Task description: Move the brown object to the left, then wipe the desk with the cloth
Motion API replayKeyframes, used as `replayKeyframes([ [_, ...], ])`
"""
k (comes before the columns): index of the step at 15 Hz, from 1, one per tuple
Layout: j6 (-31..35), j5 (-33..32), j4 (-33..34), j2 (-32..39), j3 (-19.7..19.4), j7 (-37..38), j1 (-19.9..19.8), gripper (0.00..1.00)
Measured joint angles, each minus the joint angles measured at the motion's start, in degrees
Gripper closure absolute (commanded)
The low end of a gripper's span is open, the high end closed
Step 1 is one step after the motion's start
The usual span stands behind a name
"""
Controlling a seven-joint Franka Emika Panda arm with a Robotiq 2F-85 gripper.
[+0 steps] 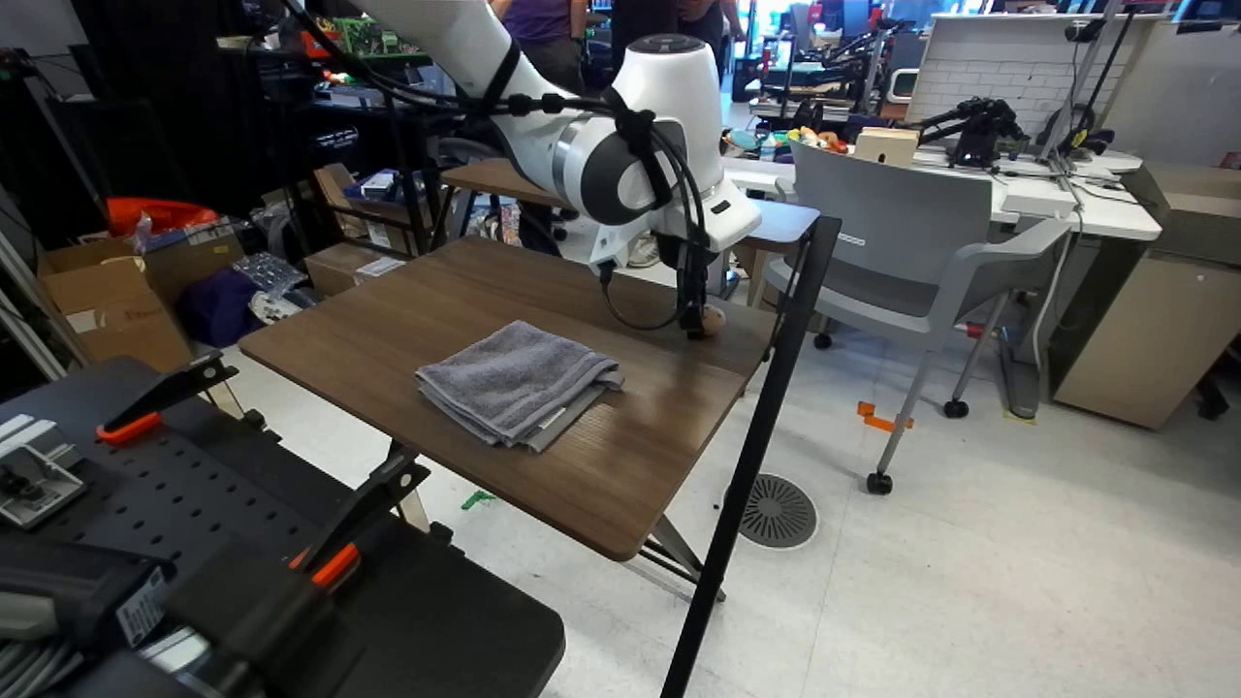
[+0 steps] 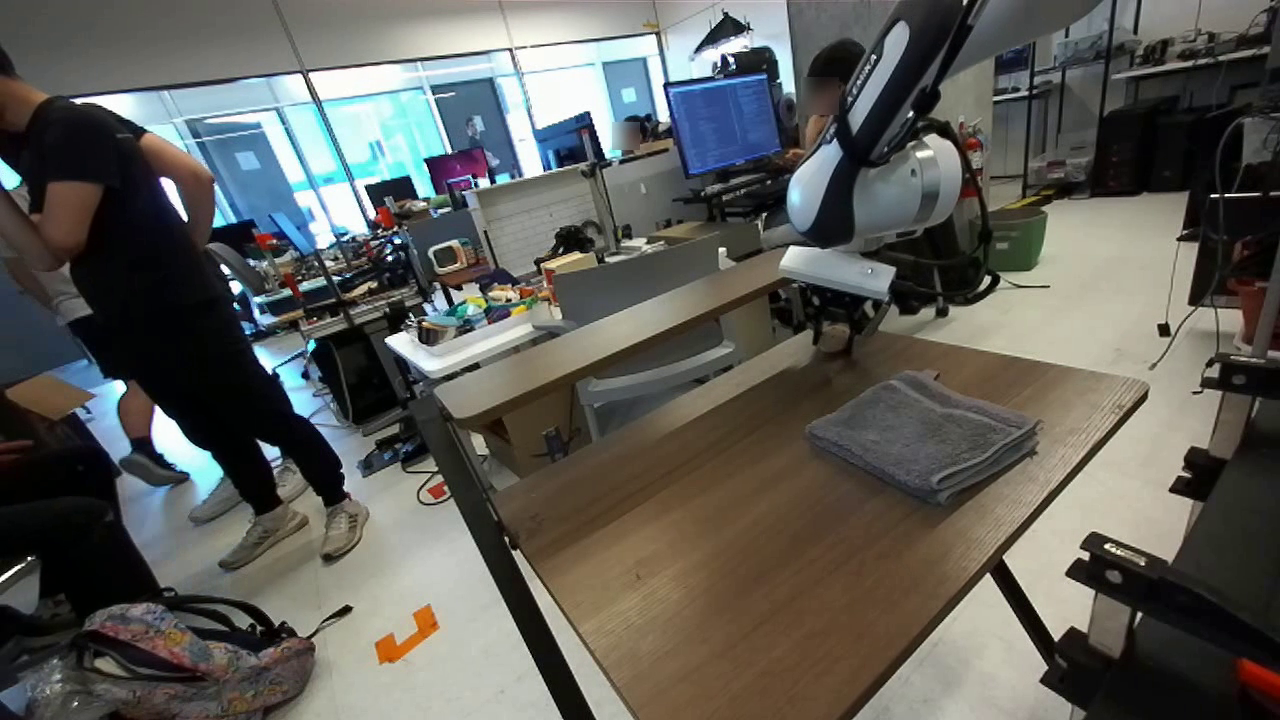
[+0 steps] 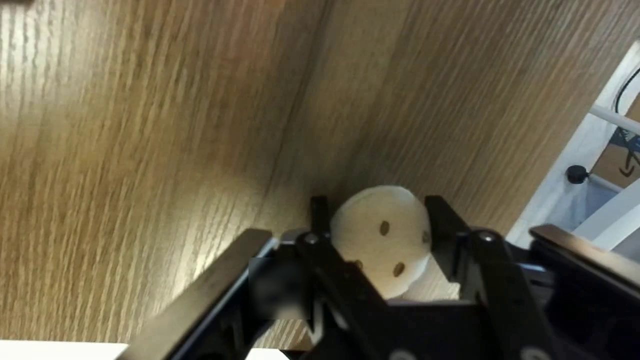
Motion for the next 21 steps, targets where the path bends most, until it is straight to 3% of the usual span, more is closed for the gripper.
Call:
replayKeyframes([
  [3,-1.65,-0.04,1.6,0.51,-0.11,0.44,-0.26,0.98],
  [7,-2.12,-0.02,0.31,-0.76,1.65,-2.43,-0.36,1.0],
  [14,-2.13,2.6,-17.93,-15.49,14.21,-21.13,-2.32,0.97],
  [18,-4.75,8.43,-28.5,-24.37,22.05,-28.12,-2.71,0.97],
  [21,-8.29,15.84,-31.8,-27.8,27.71,-30.28,-2.47,0.97],
])
